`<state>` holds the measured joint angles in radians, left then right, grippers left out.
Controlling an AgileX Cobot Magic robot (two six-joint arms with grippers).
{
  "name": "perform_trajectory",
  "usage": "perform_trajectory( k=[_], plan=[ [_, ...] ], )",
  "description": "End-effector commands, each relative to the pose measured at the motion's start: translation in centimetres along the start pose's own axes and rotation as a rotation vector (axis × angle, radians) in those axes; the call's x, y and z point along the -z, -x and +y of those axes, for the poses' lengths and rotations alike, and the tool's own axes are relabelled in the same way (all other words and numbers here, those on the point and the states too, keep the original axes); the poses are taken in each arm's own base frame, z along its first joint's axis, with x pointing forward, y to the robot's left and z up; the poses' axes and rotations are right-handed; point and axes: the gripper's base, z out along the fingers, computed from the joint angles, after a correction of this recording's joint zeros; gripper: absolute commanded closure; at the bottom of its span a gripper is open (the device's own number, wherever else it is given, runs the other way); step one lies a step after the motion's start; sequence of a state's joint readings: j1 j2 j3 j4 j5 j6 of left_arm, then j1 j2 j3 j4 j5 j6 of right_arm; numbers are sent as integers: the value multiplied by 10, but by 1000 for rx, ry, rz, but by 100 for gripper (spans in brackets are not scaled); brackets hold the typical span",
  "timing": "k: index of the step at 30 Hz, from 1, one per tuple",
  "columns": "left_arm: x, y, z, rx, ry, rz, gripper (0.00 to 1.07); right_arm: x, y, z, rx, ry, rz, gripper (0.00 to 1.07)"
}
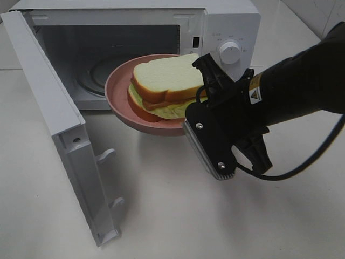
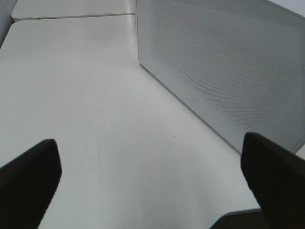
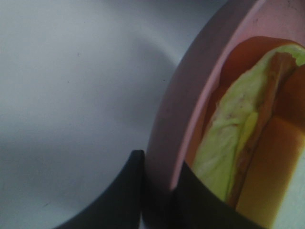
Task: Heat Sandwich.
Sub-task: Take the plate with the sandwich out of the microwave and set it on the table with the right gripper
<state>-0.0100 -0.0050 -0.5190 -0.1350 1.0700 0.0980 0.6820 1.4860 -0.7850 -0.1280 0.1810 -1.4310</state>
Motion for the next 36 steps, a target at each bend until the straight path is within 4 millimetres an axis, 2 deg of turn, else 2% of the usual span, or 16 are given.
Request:
perform_trajectory(
  k=[1, 15, 22, 32, 36],
  plan=[
    [2, -1, -1, 6, -2, -14, 9, 12, -1, 1, 6, -30, 3, 107],
    [2, -1, -1, 6, -2, -14, 9, 58, -5, 41, -6, 10, 26, 107],
    [2, -1, -1, 6, -2, -14, 9, 83, -11, 67, -77, 15, 73, 107],
    [2, -1, -1, 6, -2, -14, 9, 99, -18, 99, -155, 30, 144, 107],
    [2, -1, -1, 6, -2, -14, 9, 101, -22, 103, -211, 24, 187, 107]
  ],
)
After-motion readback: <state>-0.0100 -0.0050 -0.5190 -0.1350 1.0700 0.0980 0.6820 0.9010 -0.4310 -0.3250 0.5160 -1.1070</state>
